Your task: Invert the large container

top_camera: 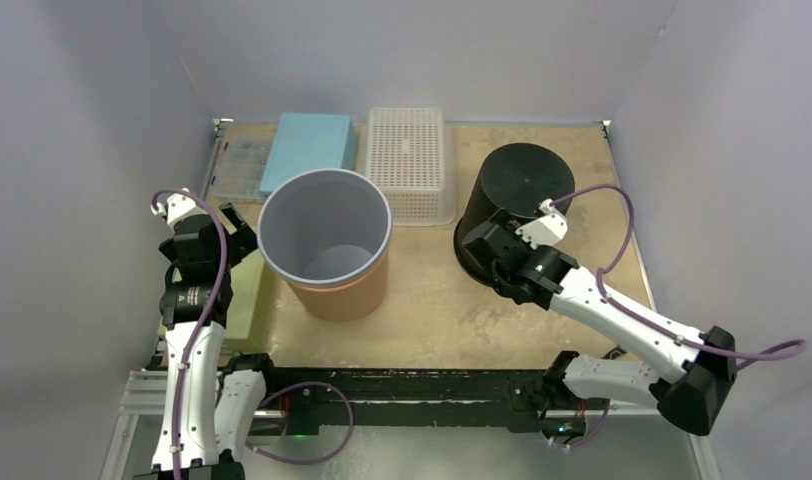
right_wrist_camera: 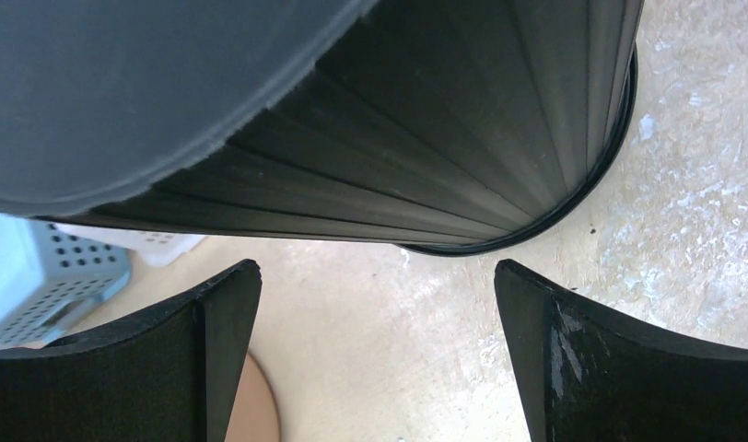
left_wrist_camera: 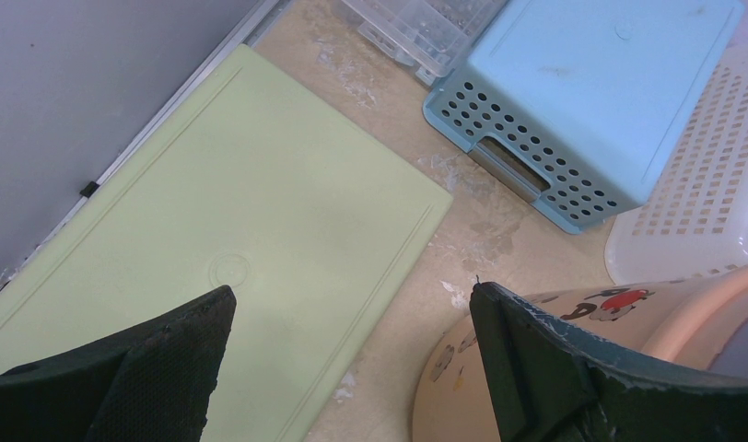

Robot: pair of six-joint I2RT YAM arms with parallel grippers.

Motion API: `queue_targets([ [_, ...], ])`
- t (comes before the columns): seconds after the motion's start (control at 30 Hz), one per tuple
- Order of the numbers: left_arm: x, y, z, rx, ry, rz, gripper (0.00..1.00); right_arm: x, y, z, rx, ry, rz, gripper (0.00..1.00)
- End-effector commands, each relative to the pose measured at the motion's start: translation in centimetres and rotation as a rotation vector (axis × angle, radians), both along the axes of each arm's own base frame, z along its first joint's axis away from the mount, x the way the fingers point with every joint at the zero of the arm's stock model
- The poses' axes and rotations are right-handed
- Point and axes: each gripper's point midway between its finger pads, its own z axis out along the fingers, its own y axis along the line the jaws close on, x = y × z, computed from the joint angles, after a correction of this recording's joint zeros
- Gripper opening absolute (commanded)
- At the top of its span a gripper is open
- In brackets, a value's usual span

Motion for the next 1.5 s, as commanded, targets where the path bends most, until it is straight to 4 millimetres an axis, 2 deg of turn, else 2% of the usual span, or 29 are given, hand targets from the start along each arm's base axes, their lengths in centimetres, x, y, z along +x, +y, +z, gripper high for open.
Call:
queue_targets([
  [0.0, 0.5, 0.1, 0.7, 0.004, -0.038, -0.001, 0.98, 1.2, 0.1, 1.1, 0.008, -0.042, -0.069, 0.99],
  [0.1, 0.6, 0.1, 0.7, 0.005, -0.037, 0.0, 0.98, 1.2, 0.0, 0.0, 0.001, -0.025, -0.095, 0.99],
  [0.17, 0.6, 0.1, 0.7, 0.005, -0.035, 0.0, 0.98, 1.2, -1.2, -0.2, -0.016, -0.046, -0.162, 0.99],
  [0.37, 0.6, 0.1, 0.6, 0.004, -0.032, 0.0, 0.98, 2.6, -4.0, 2.1, -0.159, -0.16, -0.23, 0.99],
  [0.57, 0.6, 0.1, 0.6, 0.003, -0.031, -0.004, 0.98, 5.3, -7.2, 4.9, -0.313, -0.177, -0.256, 0.99],
  [0.67, 0.6, 0.1, 0.6, 0.003, -0.034, -0.004, 0.98, 7.7, -8.5, 5.8, -0.36, -0.161, -0.201, 0.99],
  [0.8, 0.6, 0.0, 0.6, 0.003, -0.035, -0.006, 0.98, 10.5, -10.0, 5.3, -0.35, -0.109, -0.084, 0.99],
  [0.97, 0.7, -0.1, 0.6, 0.001, -0.035, -0.012, 0.98, 12.3, -12.3, 4.6, -0.31, -0.028, -0.046, 0.99],
  [1.03, 0.7, -0.1, 0.6, 0.001, -0.037, -0.013, 0.99, 12.9, -12.1, 4.7, -0.296, -0.028, 0.009, 0.99],
  [1.17, 0.6, -0.1, 0.7, 0.001, -0.041, -0.012, 0.98, 12.6, -10.5, 4.4, -0.248, -0.027, 0.104, 0.99],
  [1.33, 0.7, -0.1, 0.7, 0.001, -0.043, -0.015, 0.99, 10.4, -11.0, 2.8, -0.214, -0.036, 0.071, 0.99],
  [1.47, 0.7, -0.2, 0.7, 0.0, -0.041, -0.018, 0.98, 9.6, -12.2, 0.8, -0.239, -0.011, 0.009, 0.99],
])
